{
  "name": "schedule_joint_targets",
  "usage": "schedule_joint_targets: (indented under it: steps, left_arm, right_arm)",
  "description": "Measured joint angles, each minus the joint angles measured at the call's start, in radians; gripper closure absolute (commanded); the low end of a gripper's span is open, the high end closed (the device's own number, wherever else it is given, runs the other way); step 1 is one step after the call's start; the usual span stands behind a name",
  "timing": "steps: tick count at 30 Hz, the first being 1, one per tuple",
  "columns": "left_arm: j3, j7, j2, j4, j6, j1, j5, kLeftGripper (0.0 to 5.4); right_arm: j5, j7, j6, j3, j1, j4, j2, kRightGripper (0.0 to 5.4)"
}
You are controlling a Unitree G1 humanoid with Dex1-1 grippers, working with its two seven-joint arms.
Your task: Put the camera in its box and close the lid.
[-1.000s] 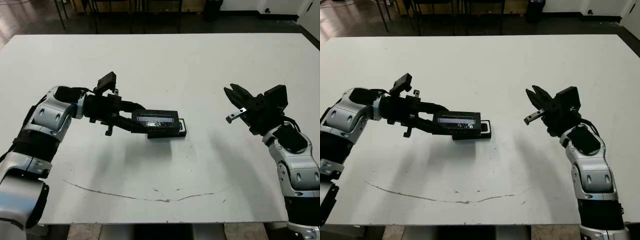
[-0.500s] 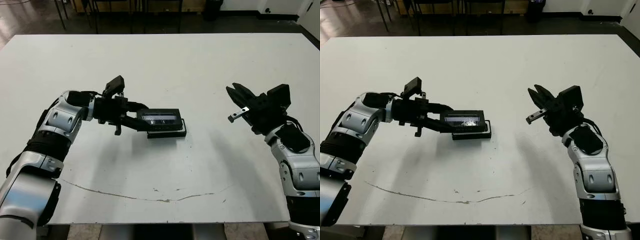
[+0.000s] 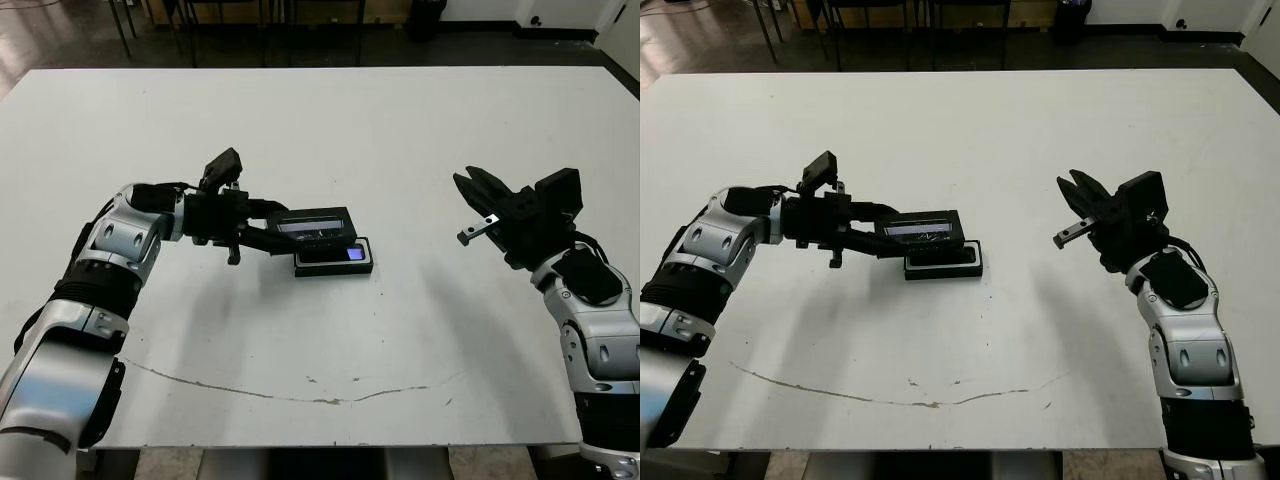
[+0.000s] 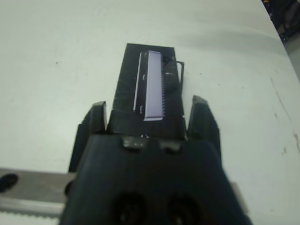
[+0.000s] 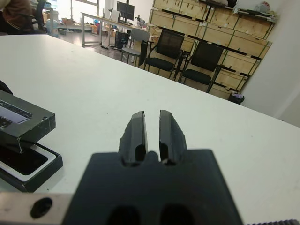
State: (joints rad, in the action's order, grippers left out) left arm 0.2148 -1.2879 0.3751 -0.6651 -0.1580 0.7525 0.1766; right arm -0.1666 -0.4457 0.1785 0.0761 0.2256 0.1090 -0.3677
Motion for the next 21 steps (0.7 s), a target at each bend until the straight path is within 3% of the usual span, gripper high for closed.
schedule_joint_targets:
  steps: [21]
  left_arm:
    - [0.026, -0.035, -0.068, -0.114, 0.024, 0.033, -0.063, 4.12]
  right_arm:
    - [0.003, -0.014, -0.033, 0.005, -0.004, -0.021, 0.000, 5.40]
